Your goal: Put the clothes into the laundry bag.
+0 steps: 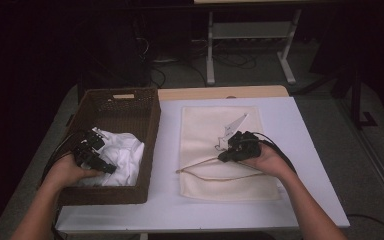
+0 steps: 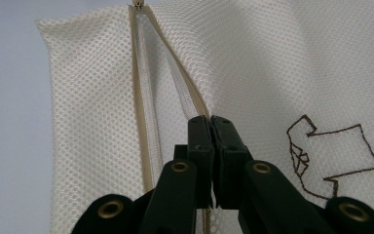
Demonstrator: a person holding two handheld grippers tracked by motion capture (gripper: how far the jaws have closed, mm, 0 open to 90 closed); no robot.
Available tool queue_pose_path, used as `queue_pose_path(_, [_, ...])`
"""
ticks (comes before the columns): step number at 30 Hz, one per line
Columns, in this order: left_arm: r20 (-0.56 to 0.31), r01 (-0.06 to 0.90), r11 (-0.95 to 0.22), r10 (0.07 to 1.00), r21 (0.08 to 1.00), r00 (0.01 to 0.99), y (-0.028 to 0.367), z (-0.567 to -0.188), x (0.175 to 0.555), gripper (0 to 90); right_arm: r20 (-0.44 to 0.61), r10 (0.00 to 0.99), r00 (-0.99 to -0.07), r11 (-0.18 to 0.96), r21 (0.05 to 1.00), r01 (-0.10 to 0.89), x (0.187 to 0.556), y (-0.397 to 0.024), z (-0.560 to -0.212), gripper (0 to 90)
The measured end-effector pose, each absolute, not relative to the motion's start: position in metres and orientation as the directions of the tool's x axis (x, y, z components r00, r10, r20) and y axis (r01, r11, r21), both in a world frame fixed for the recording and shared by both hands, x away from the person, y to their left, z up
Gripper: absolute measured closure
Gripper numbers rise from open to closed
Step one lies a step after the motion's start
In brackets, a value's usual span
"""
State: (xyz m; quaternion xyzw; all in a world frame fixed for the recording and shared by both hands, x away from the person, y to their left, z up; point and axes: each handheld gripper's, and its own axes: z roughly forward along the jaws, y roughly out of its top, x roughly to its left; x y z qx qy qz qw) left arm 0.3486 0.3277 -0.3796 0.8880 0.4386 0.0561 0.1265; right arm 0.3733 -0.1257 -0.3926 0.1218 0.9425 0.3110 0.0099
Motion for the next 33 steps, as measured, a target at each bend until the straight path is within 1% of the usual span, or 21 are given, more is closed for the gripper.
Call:
queue_pose_path(4, [-0.02,0.781,-0.567,0.806,0.263,0.592,0.326,-0.383,0.352,34.2,0.052,0.231,-0.972,0.781,0.586,0.217,0.373,-0.125,-0.393,86.8])
queue_pose_path(10, [-0.058,0.813,-0.522,0.832,0.257,0.552,0.33,-0.384,0.355,53.3,0.06,0.237,-0.97,0.782,0.58,0.227,0.375,-0.125,-0.395,86.8])
queue_pose_path(12, [-0.073,0.813,-0.521,0.829,0.26,0.555,0.331,-0.384,0.356,59.1,0.063,0.241,-0.968,0.779,0.583,0.232,0.375,-0.126,-0.394,86.8])
queue_pose_path(15, [-0.09,0.81,-0.524,0.823,0.263,0.562,0.332,-0.383,0.356,64.9,0.064,0.247,-0.967,0.772,0.59,0.236,0.376,-0.128,-0.392,86.7])
queue_pose_path(22, [-0.137,0.835,-0.485,0.837,0.261,0.53,0.336,-0.379,0.358,73.8,0.078,0.257,-0.963,0.755,0.606,0.25,0.38,-0.133,-0.391,86.7])
queue_pose_path(25, [-0.163,0.846,-0.464,0.843,0.261,0.513,0.339,-0.376,0.357,75.9,0.081,0.261,-0.962,0.75,0.61,0.255,0.381,-0.135,-0.391,86.7])
queue_pose_path(29, [-0.177,0.864,-0.436,0.857,0.252,0.484,0.339,-0.373,0.356,76.6,0.088,0.26,-0.962,0.748,0.612,0.258,0.382,-0.137,-0.391,86.7])
queue_pose_path(33, [-0.225,0.874,-0.398,0.858,0.28,0.463,0.346,-0.366,0.354,77.7,0.099,0.265,-0.959,0.738,0.619,0.268,0.385,-0.139,-0.389,86.9])
